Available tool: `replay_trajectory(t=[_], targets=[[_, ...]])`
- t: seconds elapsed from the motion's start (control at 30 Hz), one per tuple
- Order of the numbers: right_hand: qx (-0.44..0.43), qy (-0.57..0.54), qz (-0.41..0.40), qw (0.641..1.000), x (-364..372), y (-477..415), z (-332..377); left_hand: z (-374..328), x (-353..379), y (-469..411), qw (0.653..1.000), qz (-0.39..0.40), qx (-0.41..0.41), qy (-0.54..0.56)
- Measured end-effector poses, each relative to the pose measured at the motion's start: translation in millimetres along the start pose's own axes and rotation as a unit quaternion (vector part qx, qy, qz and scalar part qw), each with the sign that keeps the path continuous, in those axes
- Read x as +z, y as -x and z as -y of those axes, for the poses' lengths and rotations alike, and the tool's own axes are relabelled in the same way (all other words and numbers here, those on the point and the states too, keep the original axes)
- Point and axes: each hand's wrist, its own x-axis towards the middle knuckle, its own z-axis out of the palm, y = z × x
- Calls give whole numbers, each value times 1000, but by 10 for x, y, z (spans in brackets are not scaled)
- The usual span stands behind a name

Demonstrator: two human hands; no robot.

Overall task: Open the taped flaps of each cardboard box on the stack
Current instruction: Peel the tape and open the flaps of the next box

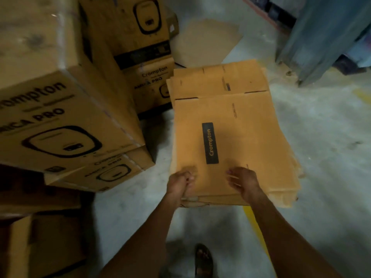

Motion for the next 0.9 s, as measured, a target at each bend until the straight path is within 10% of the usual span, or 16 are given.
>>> replay_trajectory(t=[0.43, 0.9], targets=[[-168, 191, 338, 906, 3042, 2792, 556, -1036, -3049, 2179, 926, -257, 245, 130], [-149, 396, 546, 723, 4602, 4995, -1708, 1305, -5318, 3432, 792, -496, 165, 316]])
